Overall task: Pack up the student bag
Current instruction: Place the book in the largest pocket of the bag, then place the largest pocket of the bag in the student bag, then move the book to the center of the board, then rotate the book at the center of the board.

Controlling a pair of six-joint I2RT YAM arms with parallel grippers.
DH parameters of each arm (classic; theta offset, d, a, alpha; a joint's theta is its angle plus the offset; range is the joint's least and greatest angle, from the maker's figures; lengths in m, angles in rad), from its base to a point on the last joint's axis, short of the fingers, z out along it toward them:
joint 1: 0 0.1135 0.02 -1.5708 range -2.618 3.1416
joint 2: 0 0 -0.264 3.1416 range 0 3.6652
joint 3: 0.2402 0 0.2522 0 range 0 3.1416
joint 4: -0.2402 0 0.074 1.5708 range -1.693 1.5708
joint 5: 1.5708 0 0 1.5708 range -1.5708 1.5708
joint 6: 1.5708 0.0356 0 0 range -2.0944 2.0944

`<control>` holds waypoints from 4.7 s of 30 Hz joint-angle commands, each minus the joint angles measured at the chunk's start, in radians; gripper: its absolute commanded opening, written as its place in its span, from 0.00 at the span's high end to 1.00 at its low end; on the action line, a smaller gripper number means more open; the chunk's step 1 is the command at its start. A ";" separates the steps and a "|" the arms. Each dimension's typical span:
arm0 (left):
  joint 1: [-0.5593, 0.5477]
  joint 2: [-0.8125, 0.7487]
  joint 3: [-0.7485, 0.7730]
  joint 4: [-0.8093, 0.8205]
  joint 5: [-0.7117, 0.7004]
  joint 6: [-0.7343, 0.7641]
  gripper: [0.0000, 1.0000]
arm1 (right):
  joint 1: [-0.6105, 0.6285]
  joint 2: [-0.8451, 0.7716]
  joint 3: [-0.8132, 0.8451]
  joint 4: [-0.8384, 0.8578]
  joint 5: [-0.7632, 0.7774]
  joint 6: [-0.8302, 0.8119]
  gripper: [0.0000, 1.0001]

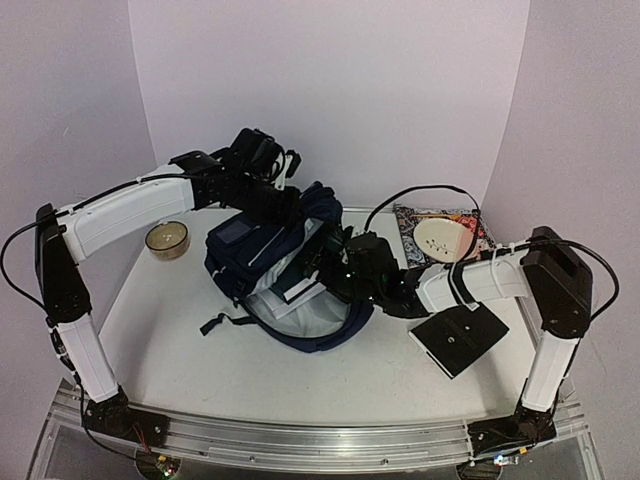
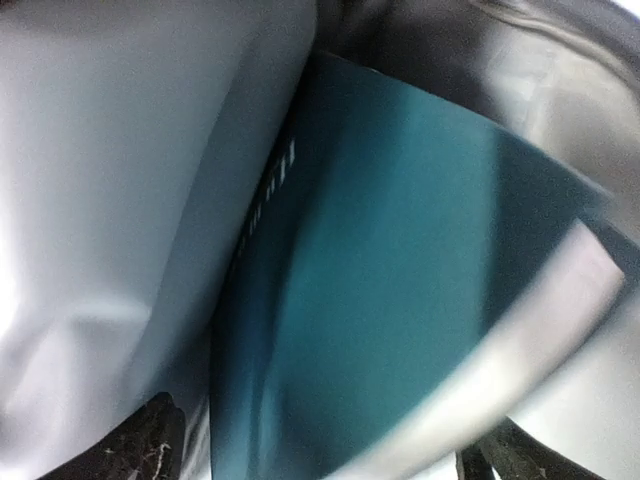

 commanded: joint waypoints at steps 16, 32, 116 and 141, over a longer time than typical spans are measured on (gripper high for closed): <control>0.033 -0.098 -0.150 0.134 -0.147 0.121 1.00 | 0.000 -0.130 0.088 -0.403 -0.044 -0.274 0.02; 0.032 -0.180 -0.388 0.302 -0.190 0.097 0.71 | -0.203 -0.377 -0.122 -0.865 0.078 -0.363 0.02; -0.209 -0.328 -0.865 0.651 0.061 -0.237 0.24 | -0.371 -0.259 -0.130 -0.751 -0.073 -0.398 0.13; -0.318 0.041 -0.762 0.748 0.036 -0.320 0.42 | -0.277 -0.242 -0.355 -0.626 -0.507 -0.414 0.50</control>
